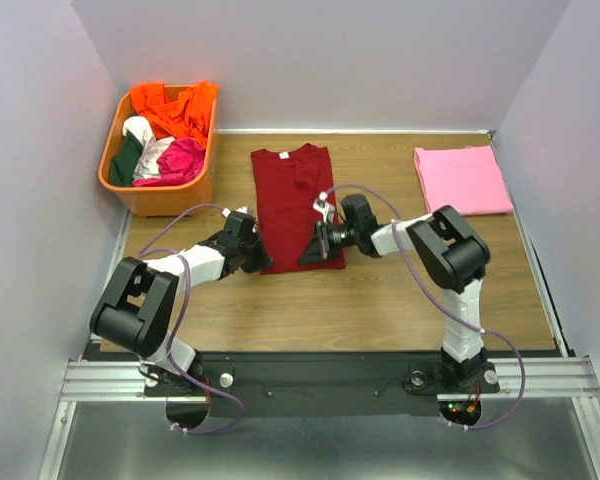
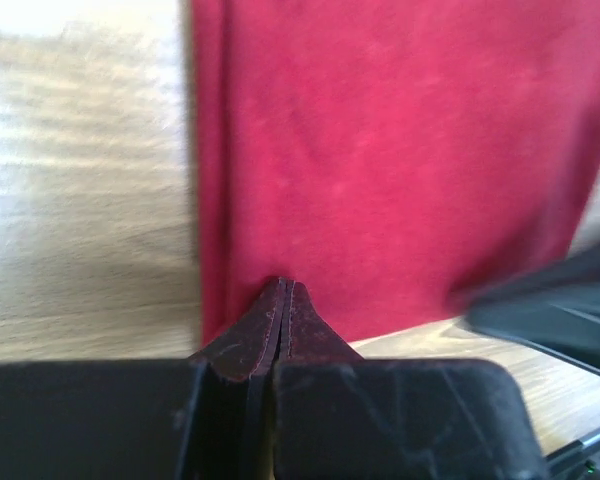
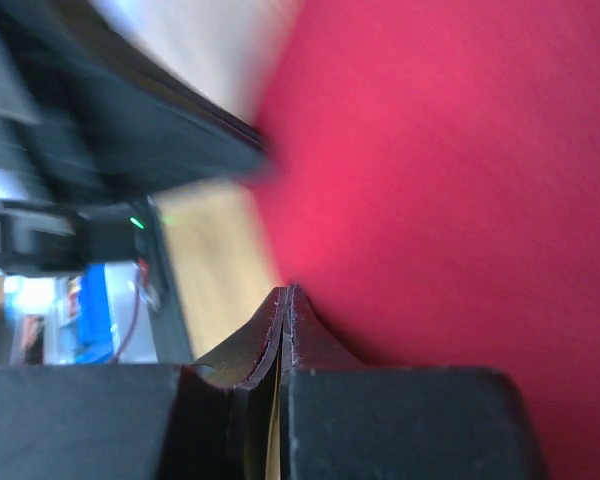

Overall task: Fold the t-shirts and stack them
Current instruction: Fold the tshirt

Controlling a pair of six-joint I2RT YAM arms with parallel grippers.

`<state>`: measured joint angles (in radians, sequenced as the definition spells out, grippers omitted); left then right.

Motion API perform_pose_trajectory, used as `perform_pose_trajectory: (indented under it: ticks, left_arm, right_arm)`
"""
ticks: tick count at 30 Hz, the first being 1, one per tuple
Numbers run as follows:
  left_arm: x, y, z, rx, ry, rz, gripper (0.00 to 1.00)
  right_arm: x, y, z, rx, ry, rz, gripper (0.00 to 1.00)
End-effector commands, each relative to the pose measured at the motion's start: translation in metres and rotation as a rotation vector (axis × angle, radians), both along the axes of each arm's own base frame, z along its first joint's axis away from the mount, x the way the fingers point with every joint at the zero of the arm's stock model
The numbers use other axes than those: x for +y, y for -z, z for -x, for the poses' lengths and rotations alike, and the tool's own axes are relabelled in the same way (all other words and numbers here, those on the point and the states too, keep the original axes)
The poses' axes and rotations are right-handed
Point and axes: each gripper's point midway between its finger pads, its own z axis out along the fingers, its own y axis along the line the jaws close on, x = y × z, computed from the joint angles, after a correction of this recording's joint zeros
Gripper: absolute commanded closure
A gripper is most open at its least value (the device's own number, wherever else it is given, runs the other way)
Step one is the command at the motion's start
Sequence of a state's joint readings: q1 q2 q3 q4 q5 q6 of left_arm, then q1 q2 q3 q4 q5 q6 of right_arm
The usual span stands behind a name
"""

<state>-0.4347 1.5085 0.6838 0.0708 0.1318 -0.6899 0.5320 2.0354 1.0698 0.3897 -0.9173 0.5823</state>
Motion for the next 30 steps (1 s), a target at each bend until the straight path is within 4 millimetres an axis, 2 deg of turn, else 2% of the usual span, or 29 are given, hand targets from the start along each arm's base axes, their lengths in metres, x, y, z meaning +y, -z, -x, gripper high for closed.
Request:
perform_pose_trajectory:
  ticks: [1, 4, 7, 10, 11, 15, 16, 17, 18, 19, 20, 21, 22, 26, 27, 28, 30]
  left_arm:
    - [0.005, 0.010, 0.006, 0.014, -0.017, -0.003, 1.00]
    - [0.010, 0.018, 0.011, 0.036, -0.037, -0.015, 1.00]
    - [0.011, 0.018, 0.012, 0.039, -0.044, -0.011, 1.00]
    - [0.009, 0.003, 0.006, 0.007, -0.042, 0.000, 1.00]
    - [0.010, -0.005, 0.004, -0.012, -0.046, -0.004, 1.00]
    - [0.008, -0.046, -0.021, -0.119, -0.046, -0.014, 0.98]
    - [0.003, -0.066, -0.034, -0.174, -0.040, -0.004, 0.97]
    - [0.002, -0.075, -0.043, -0.201, -0.040, -0.005, 0.96]
    - [-0.001, -0.083, -0.051, -0.223, -0.033, -0.004, 0.96]
    - [-0.008, -0.092, -0.066, -0.245, -0.025, -0.004, 0.96]
    - [-0.011, -0.094, -0.073, -0.254, -0.012, -0.013, 0.96]
    - [-0.014, -0.083, -0.080, -0.233, -0.003, -0.028, 0.96]
    - [-0.020, -0.094, -0.094, -0.261, 0.001, -0.021, 0.96]
    - [-0.024, -0.073, -0.124, -0.241, -0.001, -0.065, 0.96]
    - [-0.020, -0.067, -0.130, -0.237, -0.013, -0.086, 0.97]
    - [-0.015, -0.049, -0.135, -0.207, -0.021, -0.111, 0.97]
    - [-0.010, -0.040, -0.145, -0.189, -0.037, -0.121, 0.98]
  right_arm:
    - [-0.005, 0.040, 0.023, 0.045, -0.067, -0.011, 0.99]
    - [-0.017, 0.063, 0.023, 0.051, -0.035, 0.035, 0.99]
    - [-0.022, 0.060, 0.022, 0.050, -0.023, 0.035, 0.99]
    - [-0.015, 0.022, 0.012, -0.007, -0.028, -0.018, 0.99]
    - [-0.011, -0.002, 0.003, -0.053, -0.025, -0.043, 0.99]
    - [-0.012, -0.036, -0.022, -0.106, 0.003, -0.068, 0.99]
    - [-0.014, -0.049, -0.038, -0.139, 0.020, -0.083, 0.99]
    - [-0.017, -0.052, -0.046, -0.140, 0.035, -0.080, 0.99]
    - [-0.020, -0.053, -0.052, -0.145, 0.044, -0.079, 0.99]
    - [-0.025, -0.054, -0.069, -0.158, 0.068, -0.078, 0.99]
    - [-0.028, -0.051, -0.075, -0.154, 0.079, -0.073, 0.99]
    - [-0.034, -0.048, -0.084, -0.149, 0.095, -0.065, 0.99]
    - [-0.034, -0.045, -0.093, -0.152, 0.100, -0.063, 0.99]
    - [-0.041, -0.024, -0.115, -0.133, 0.125, -0.042, 0.99]
    - [-0.043, -0.018, -0.119, -0.131, 0.137, -0.033, 0.99]
    - [-0.044, -0.012, -0.123, -0.129, 0.148, -0.025, 0.99]
    - [-0.050, 0.005, -0.134, -0.108, 0.173, -0.007, 0.99]
